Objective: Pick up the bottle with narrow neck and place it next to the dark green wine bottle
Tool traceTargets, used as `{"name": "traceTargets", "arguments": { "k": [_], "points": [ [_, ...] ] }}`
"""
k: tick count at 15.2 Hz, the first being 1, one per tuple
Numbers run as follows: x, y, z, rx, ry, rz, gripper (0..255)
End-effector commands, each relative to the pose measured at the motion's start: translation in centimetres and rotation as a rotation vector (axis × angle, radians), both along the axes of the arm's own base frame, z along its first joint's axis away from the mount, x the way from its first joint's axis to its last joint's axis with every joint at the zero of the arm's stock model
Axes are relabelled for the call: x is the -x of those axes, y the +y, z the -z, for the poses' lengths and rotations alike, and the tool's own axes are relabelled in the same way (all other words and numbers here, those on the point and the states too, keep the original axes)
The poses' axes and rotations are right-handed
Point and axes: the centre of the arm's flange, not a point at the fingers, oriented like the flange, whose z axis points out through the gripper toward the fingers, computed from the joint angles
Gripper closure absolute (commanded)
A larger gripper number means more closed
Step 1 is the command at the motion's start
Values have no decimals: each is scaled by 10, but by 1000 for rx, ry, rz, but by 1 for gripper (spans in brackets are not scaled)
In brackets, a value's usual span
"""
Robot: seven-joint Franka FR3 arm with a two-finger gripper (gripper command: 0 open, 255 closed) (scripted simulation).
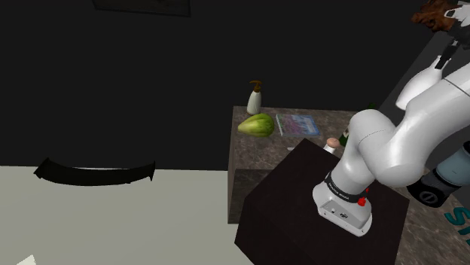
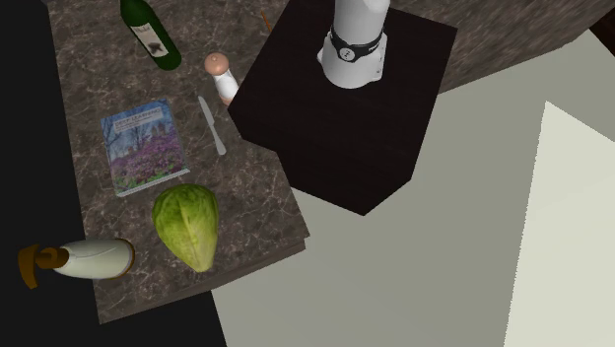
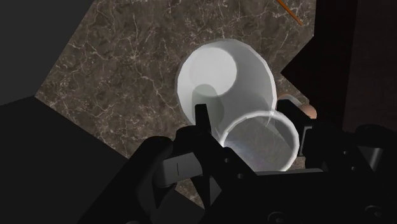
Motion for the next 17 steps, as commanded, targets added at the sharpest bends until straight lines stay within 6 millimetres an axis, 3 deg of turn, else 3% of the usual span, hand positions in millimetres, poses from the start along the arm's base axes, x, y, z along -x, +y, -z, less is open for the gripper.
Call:
{"name": "traceTargets", "arguments": {
  "k": [1, 17],
  "points": [
    [0, -1, 10, 1, 1, 0, 255],
    [0, -1, 95, 1, 1, 0, 255]
  ]
}}
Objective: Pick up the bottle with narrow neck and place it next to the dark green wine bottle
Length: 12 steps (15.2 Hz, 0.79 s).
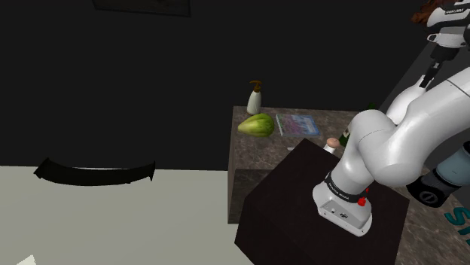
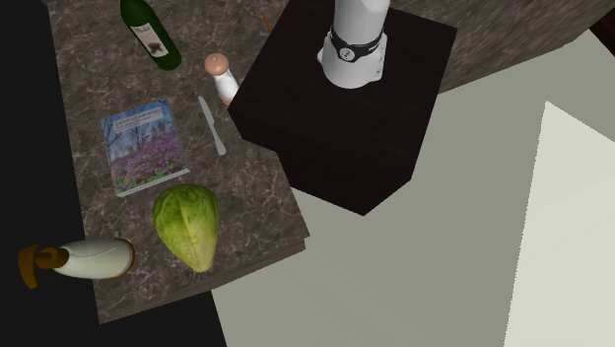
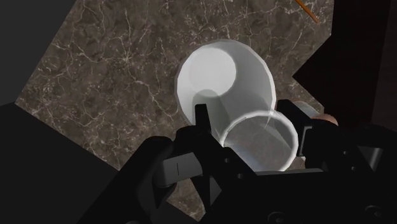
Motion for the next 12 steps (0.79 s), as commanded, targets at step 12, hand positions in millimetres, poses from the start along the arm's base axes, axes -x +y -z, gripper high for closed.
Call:
{"name": "traceTargets", "arguments": {
  "k": [12],
  "points": [
    [0, 1, 69, 1, 0, 0, 255]
  ]
}}
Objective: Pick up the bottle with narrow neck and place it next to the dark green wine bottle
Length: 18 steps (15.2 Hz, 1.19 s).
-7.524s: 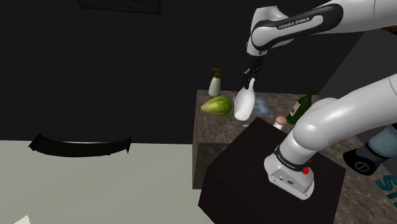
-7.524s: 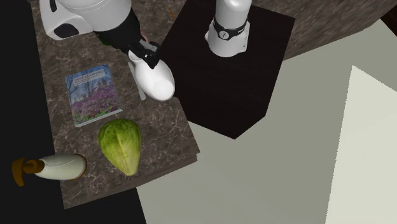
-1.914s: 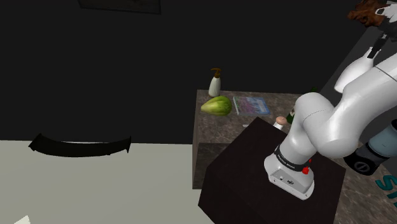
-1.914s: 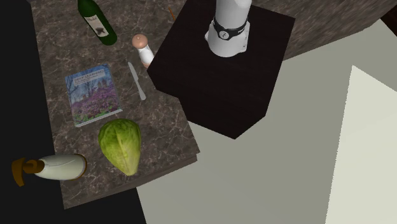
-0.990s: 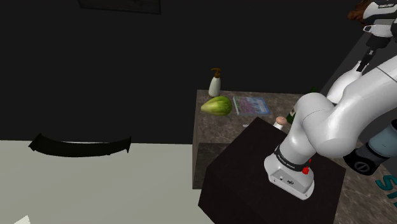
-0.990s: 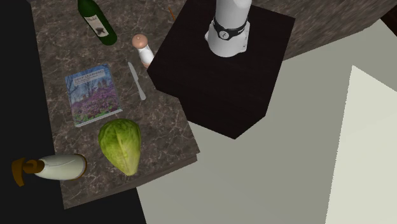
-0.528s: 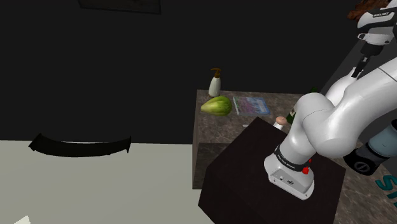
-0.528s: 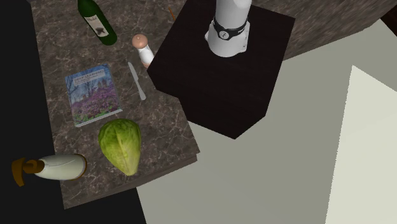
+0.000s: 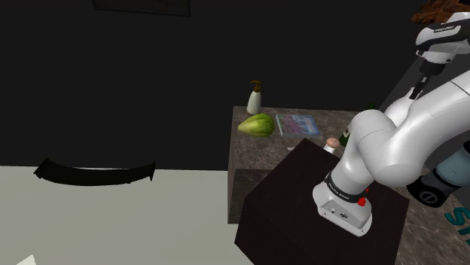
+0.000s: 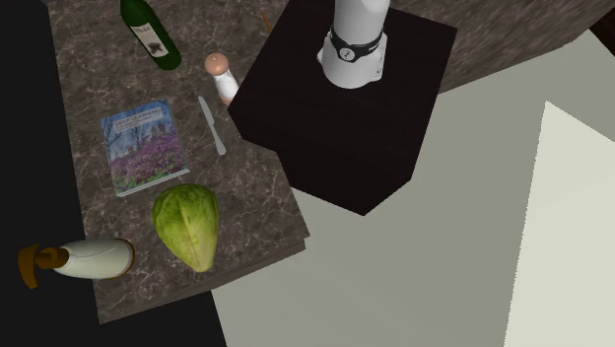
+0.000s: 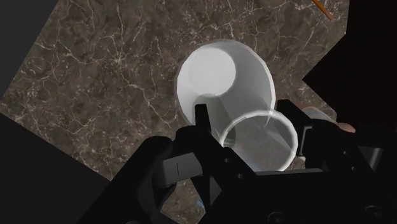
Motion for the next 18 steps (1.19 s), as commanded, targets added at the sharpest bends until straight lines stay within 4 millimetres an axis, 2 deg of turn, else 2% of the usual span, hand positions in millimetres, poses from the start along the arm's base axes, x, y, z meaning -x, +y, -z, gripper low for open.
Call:
{"name": "traceTargets", "arguments": {
  "k": [1, 18],
  "points": [
    [0, 0, 10, 1, 0, 0, 255],
    [0, 0, 100, 1, 0, 0, 255]
  ]
}}
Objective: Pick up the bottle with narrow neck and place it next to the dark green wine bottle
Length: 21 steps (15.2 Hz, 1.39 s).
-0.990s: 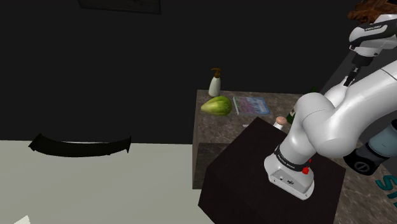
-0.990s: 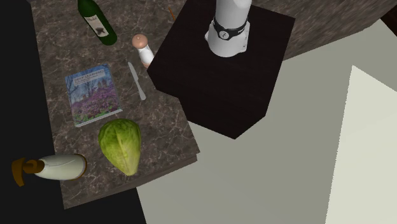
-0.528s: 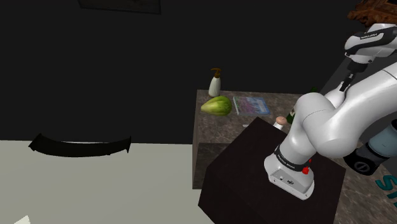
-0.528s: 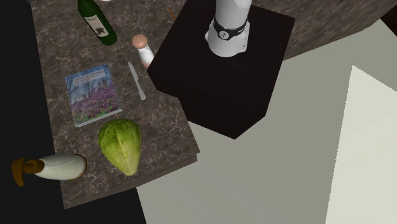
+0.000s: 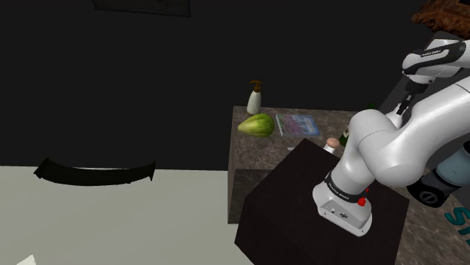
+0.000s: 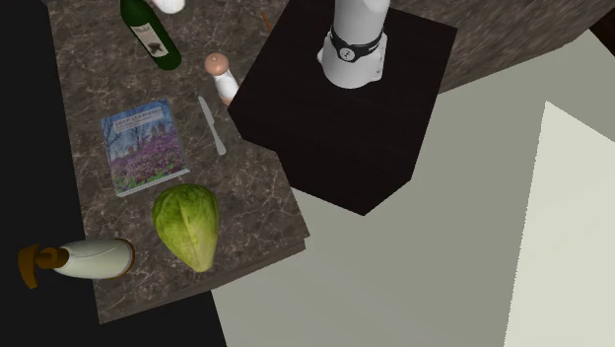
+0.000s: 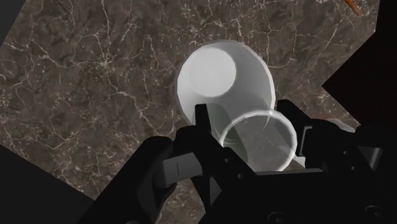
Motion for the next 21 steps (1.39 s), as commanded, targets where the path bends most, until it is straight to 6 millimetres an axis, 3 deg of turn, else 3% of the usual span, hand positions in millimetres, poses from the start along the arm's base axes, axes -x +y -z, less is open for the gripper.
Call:
{"name": "traceTargets", "arguments": {
  "k": [1, 21],
  "points": [
    [0, 0, 11, 1, 0, 0, 255],
    [0, 0, 117, 1, 0, 0, 255]
  ]
}}
